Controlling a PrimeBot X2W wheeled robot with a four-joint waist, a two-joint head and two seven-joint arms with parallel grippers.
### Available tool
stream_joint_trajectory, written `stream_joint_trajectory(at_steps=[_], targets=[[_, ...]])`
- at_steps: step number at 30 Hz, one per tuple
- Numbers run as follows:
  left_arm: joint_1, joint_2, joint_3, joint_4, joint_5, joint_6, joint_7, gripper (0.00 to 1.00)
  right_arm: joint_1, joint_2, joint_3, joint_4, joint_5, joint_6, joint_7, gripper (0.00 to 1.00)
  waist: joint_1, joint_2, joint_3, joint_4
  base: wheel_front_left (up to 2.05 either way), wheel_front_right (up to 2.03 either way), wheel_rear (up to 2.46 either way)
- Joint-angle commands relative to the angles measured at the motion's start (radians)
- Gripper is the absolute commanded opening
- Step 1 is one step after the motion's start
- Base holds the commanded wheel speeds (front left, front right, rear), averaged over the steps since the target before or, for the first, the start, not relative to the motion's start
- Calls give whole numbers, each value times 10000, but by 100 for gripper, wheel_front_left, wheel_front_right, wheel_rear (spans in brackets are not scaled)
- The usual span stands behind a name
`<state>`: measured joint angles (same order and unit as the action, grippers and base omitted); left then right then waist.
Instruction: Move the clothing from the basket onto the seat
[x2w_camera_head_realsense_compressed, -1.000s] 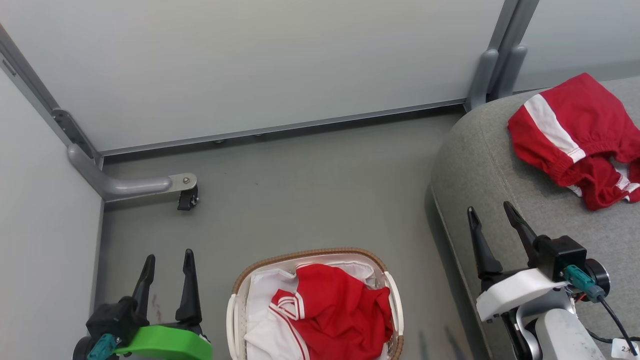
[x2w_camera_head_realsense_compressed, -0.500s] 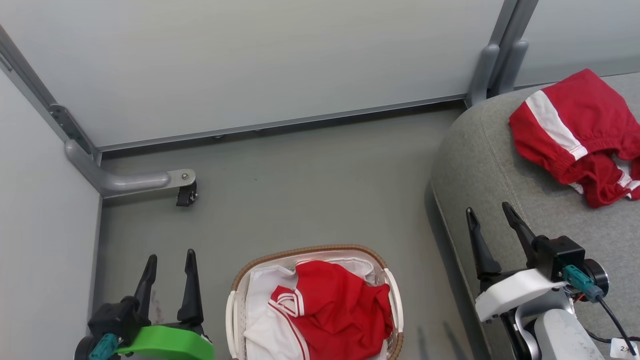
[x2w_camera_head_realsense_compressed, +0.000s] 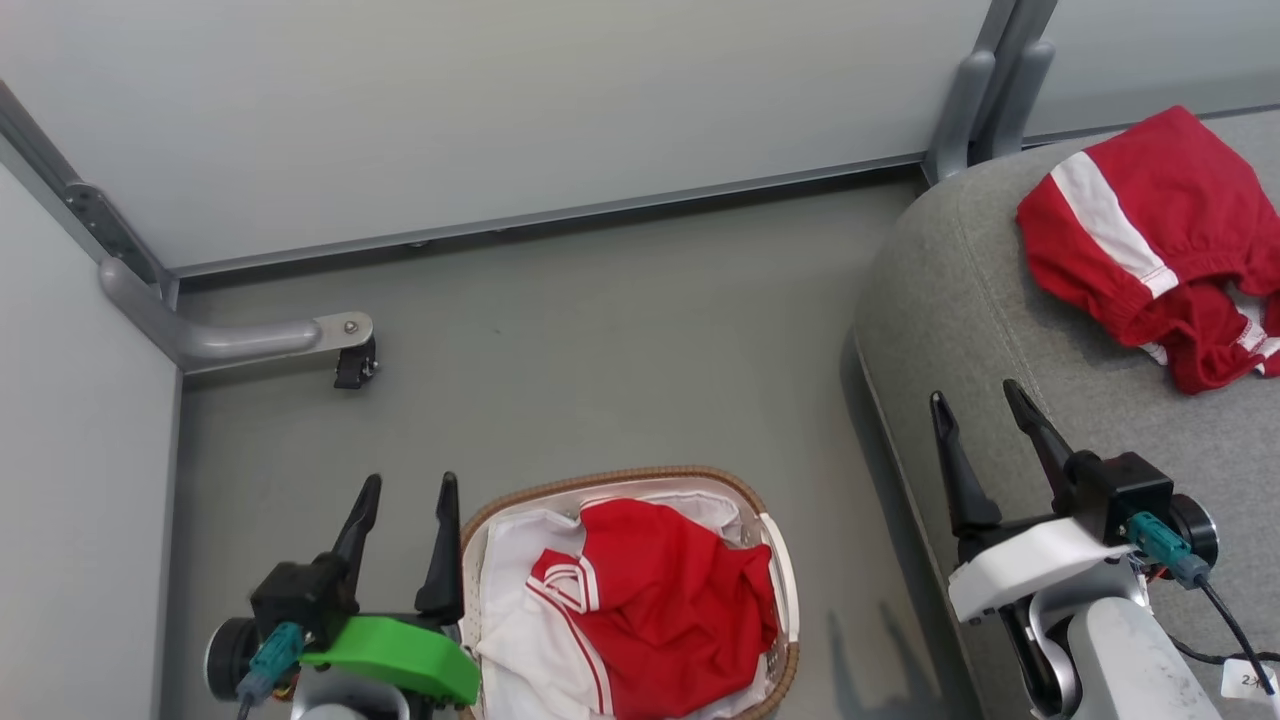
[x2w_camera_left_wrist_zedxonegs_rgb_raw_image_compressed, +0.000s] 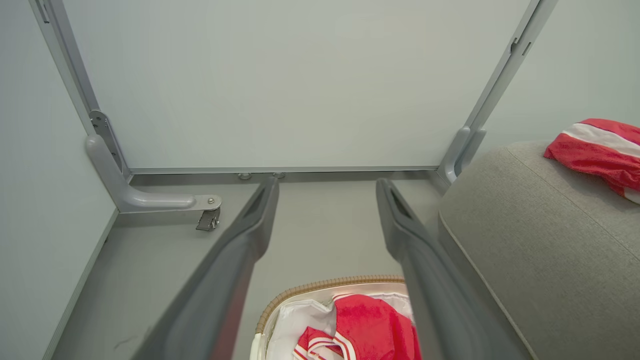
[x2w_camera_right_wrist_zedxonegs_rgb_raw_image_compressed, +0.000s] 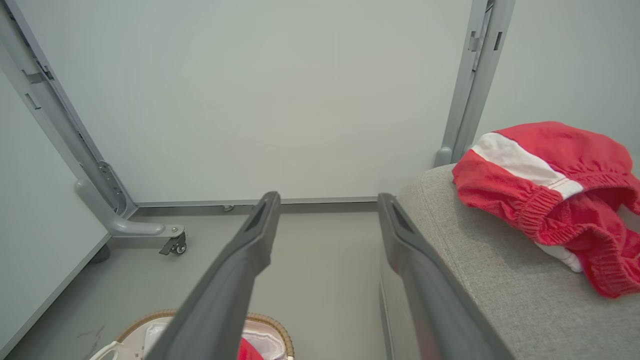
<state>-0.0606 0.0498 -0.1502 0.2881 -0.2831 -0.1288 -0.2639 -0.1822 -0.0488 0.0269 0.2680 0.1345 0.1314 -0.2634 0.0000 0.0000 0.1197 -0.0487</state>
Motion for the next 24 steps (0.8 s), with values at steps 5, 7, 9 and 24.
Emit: stream_joint_trajectory(at_steps=[5, 7, 9, 24], targets=[[-1321, 180, -877, 896, 265, -32, -9, 100, -568, -32, -67, -299, -79, -14, -20, 100, 0, 0, 1182, -369, 0, 0, 0], [-1946, 262, -1293, 1427, 293, -32, -9, 100, -860, -32, -89, -420, -27, -14, -20, 100, 0, 0, 1707, -537, 0, 0, 0], [-2504, 349, -1729, 1910, 343, -32, -9, 100, -1132, -30, -104, -521, 34, -14, -20, 100, 0, 0, 2194, -691, 0, 0, 0], [-5362, 1202, -4849, 6318, 16, -30, 264, 100, -2635, -21, 665, -1110, 895, -14, -20, 100, 0, 0, 5191, -2142, 0, 0, 0]])
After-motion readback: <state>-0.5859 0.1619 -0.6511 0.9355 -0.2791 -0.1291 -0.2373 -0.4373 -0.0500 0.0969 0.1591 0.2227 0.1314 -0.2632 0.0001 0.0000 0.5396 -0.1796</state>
